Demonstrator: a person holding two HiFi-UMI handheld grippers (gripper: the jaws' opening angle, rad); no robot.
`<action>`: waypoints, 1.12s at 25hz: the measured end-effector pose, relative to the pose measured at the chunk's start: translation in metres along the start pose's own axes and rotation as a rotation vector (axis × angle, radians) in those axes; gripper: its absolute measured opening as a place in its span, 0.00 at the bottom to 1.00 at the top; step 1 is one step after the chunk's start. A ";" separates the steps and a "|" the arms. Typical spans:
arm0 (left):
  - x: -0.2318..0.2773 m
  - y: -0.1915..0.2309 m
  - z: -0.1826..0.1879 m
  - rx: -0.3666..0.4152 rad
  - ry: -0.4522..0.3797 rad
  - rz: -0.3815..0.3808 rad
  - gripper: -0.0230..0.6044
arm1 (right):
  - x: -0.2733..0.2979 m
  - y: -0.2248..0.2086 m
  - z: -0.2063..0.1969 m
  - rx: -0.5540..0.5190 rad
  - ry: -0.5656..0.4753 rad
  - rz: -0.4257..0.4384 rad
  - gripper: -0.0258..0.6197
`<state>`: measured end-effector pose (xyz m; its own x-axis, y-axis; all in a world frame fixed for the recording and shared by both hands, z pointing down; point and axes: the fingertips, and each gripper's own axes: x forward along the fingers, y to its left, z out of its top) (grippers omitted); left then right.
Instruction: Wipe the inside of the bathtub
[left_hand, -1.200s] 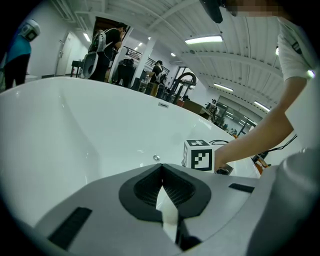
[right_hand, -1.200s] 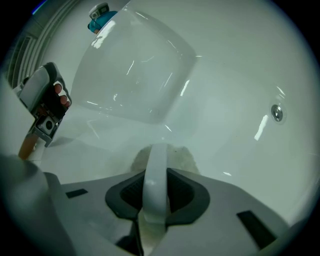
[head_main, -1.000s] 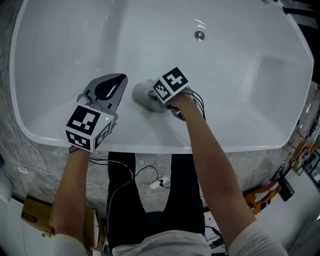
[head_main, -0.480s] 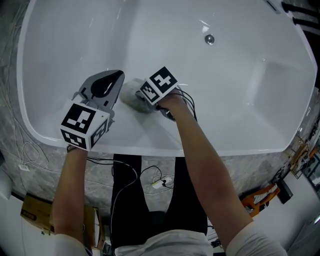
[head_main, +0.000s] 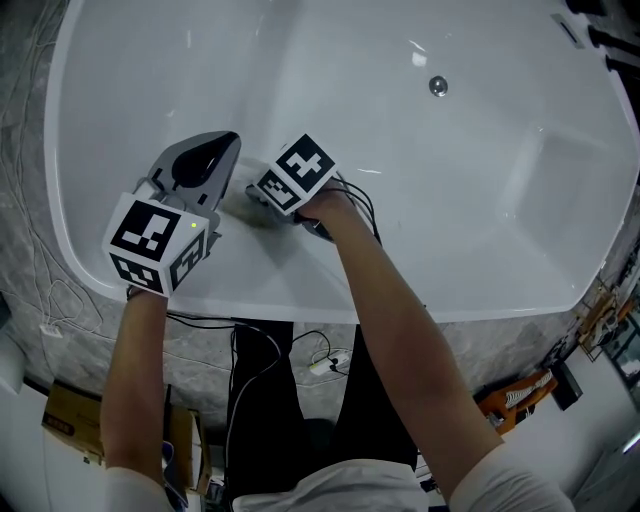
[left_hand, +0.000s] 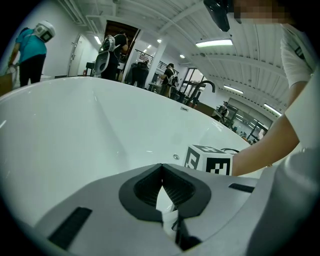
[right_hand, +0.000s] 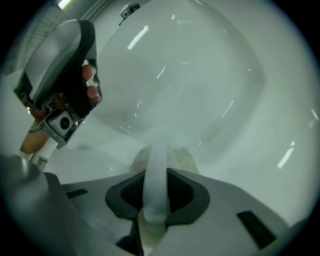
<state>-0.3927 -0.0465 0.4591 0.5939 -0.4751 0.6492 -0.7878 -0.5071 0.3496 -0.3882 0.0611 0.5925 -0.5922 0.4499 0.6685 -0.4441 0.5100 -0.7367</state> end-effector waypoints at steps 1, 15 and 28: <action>0.000 0.003 -0.001 -0.001 0.001 0.001 0.06 | 0.003 0.002 0.004 -0.006 -0.002 0.007 0.18; 0.012 0.032 -0.001 0.025 0.013 -0.010 0.06 | 0.044 0.003 0.036 -0.047 -0.006 0.067 0.18; 0.030 0.038 -0.014 0.043 0.042 -0.029 0.06 | 0.078 -0.053 0.036 0.067 -0.002 0.024 0.18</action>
<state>-0.4073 -0.0701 0.5017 0.6084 -0.4292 0.6675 -0.7618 -0.5514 0.3399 -0.4350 0.0427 0.6795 -0.6042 0.4602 0.6505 -0.4740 0.4487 -0.7577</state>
